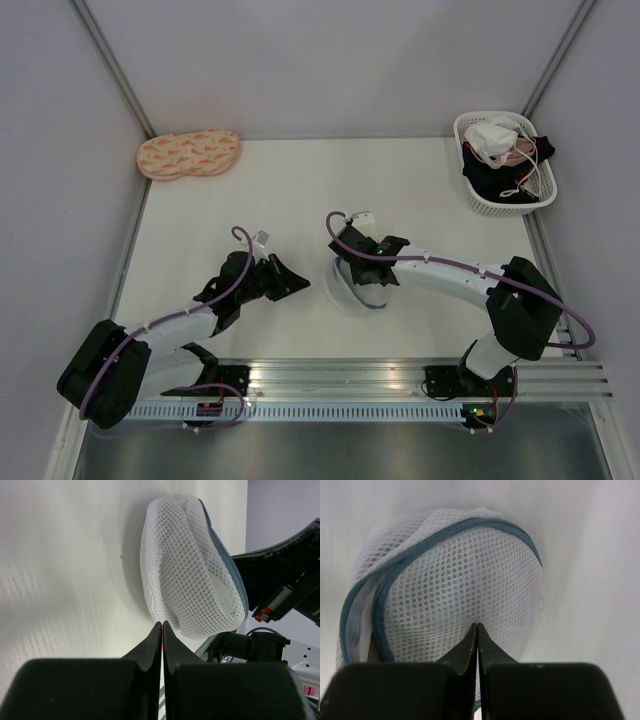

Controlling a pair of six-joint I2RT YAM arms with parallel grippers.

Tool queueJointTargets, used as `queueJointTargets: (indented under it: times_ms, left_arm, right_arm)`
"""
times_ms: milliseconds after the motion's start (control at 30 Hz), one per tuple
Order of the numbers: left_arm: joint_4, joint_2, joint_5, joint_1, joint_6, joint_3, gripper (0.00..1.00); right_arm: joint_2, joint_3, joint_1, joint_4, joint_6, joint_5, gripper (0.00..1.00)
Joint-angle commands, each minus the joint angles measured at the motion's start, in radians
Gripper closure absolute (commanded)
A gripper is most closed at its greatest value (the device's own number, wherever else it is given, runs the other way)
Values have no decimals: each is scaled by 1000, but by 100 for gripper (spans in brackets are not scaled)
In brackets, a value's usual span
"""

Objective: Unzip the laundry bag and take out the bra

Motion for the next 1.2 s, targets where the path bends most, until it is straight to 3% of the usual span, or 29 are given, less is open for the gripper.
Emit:
queueJointTargets:
  times_ms: [0, 233, 333, 467, 567, 833, 933, 1033, 1100, 1167]
  left_arm:
    - [-23, -38, -38, -4, 5, -12, 98]
    - [-30, -123, 1, -4, -36, 23, 98]
    - [-99, -155, 5, -7, -19, 91, 98]
    - [-191, -173, 2, -11, 5, 186, 98]
    - [-213, -170, 2, -20, 1, 208, 98]
    - [-254, -124, -11, -60, 19, 258, 98]
    - [-257, -120, -18, -66, 22, 263, 98]
    - [-256, -106, -18, -71, 22, 269, 98]
    - [-248, -88, -16, -79, 27, 274, 98]
    - [-240, -74, -16, -85, 30, 281, 98]
  right_arm:
    - [-7, -68, -26, -14, 13, 28, 100]
    - [-27, -115, -45, -14, 30, 48, 99]
    - [-35, -92, -46, -92, 60, 156, 100]
    - [-39, -36, -45, -276, 146, 432, 100]
    - [-35, -6, -46, -406, 209, 527, 99]
    - [-76, 20, -42, -525, 316, 617, 100]
    - [-176, 17, -39, -447, 219, 532, 98]
    - [-295, -35, -39, -208, 24, 312, 61]
    - [-353, -76, -39, -53, -27, 73, 38]
    - [-371, -101, -39, 58, -50, -95, 29]
